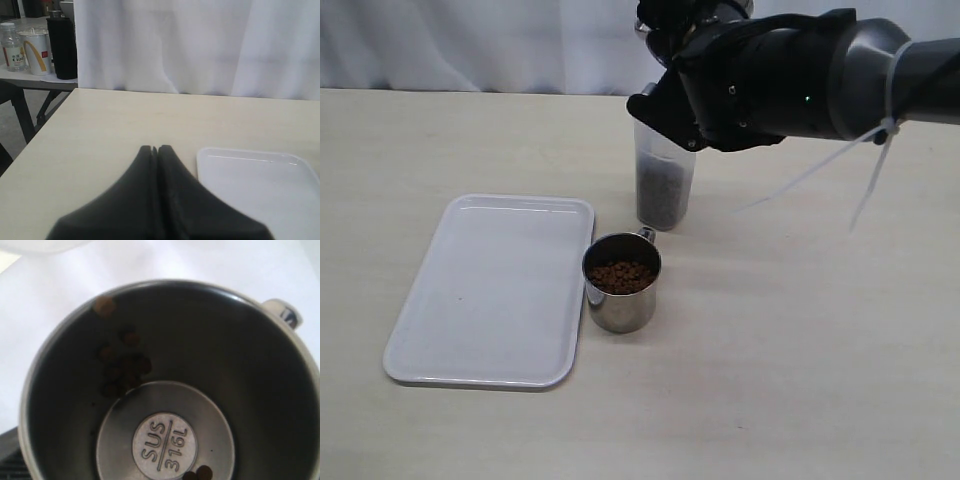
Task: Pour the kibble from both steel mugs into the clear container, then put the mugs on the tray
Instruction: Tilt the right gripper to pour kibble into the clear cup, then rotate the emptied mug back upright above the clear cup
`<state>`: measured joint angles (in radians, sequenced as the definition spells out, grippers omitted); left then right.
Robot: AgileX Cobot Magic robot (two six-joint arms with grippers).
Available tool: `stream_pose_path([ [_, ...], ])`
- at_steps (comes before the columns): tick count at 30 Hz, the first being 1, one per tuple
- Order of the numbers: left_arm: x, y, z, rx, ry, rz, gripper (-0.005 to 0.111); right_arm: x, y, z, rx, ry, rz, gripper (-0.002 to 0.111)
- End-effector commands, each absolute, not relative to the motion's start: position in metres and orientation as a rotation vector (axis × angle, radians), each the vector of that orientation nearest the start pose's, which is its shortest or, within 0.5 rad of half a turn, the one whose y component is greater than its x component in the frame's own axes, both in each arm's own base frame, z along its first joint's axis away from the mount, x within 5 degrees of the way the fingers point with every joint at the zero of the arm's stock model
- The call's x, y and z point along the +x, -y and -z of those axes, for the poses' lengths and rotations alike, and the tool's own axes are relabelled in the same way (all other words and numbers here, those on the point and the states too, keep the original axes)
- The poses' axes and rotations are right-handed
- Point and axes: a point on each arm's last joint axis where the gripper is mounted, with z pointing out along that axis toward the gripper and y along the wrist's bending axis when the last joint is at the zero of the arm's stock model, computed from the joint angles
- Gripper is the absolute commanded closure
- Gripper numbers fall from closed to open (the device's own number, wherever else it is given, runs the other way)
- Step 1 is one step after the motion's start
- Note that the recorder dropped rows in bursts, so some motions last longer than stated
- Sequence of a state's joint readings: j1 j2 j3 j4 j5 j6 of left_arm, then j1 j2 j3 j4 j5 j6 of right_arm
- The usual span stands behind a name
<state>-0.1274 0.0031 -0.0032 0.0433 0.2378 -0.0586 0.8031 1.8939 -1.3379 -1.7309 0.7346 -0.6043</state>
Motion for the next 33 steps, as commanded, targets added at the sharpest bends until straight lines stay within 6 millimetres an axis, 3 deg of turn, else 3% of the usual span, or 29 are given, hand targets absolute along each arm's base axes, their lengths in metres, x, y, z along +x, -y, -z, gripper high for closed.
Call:
stream_pose_path([
  [1, 0.055, 0.006, -0.193, 0.087, -1.709, 0.099, 0.107, 0.332, -0.267, -0.272, -2.128, -0.536, 1.747, 0.104],
  [14, 0.055, 0.006, -0.193, 0.087, -1.709, 0.099, 0.107, 0.323, -0.274, -0.275, -2.113, -0.536, 1.784, 0.104],
  [24, 0.055, 0.006, -0.192, 0.085, -1.714, 0.101, 0.107, 0.328, -0.274, -0.259, -2.151, -0.559, 1.841, 0.104],
  [33, 0.055, 0.006, -0.192, 0.085, -1.714, 0.101, 0.107, 0.328, -0.274, -0.258, -2.166, -0.534, 1.844, 0.104],
])
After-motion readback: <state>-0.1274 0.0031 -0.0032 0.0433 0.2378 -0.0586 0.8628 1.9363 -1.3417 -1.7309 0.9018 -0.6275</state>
